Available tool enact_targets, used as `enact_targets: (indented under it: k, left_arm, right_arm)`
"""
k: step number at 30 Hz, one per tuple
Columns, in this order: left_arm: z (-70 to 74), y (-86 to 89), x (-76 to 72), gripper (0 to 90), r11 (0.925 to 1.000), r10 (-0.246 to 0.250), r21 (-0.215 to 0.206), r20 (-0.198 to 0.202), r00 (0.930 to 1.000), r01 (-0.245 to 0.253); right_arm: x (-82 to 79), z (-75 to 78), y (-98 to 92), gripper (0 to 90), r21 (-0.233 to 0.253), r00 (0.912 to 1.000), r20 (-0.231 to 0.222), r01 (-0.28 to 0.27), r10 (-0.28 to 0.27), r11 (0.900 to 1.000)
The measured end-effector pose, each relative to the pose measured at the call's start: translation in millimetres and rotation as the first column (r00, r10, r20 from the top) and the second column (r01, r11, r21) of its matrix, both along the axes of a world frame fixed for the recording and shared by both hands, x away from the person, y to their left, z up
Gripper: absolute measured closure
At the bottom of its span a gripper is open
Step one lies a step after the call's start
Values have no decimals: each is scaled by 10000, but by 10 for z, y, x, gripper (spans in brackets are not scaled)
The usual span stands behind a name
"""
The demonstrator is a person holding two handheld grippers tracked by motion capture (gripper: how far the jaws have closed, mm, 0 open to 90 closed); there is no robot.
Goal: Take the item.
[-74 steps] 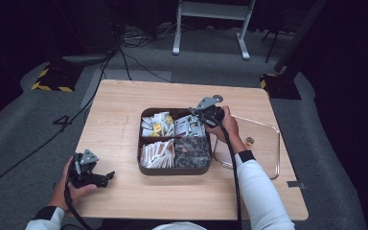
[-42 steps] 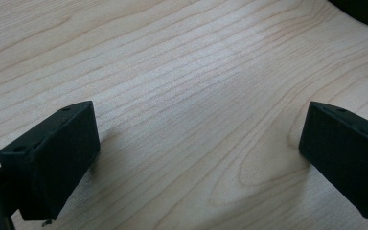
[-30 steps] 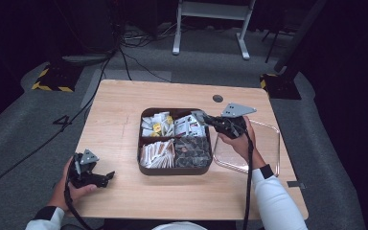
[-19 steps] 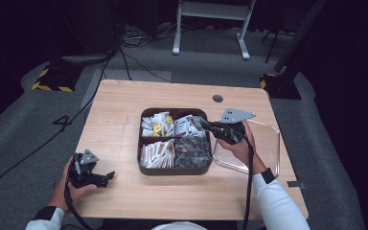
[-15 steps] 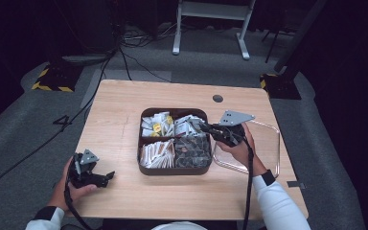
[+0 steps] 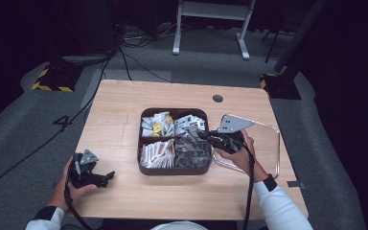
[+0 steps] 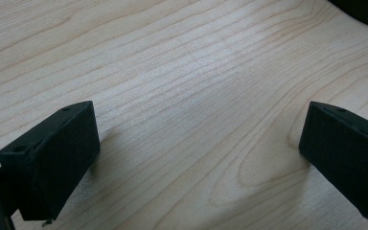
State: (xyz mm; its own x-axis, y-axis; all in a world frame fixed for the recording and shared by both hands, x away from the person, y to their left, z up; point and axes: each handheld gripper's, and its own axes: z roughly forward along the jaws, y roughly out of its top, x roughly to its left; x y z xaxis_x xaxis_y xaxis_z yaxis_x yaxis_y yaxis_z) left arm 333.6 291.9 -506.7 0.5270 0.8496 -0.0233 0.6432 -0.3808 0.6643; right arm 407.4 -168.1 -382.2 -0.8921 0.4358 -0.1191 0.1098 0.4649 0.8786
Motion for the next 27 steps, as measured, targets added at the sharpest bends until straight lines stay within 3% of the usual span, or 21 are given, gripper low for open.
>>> enact_targets:
  k: [11, 27]
  left_arm:
    - [2, 1, 0, 4, 10000, -14, 8, -32, 10000, 14]
    - [0, 0, -1, 4, 10000, 3, 5, -4, 10000, -3]
  right_arm:
    - [-146, -31, 104, 888, -168, 9983, -86, -578, 577, 9982]
    - [-410, -96, 279, 888, -567, 9893, -146, -1458, 1452, 9877]
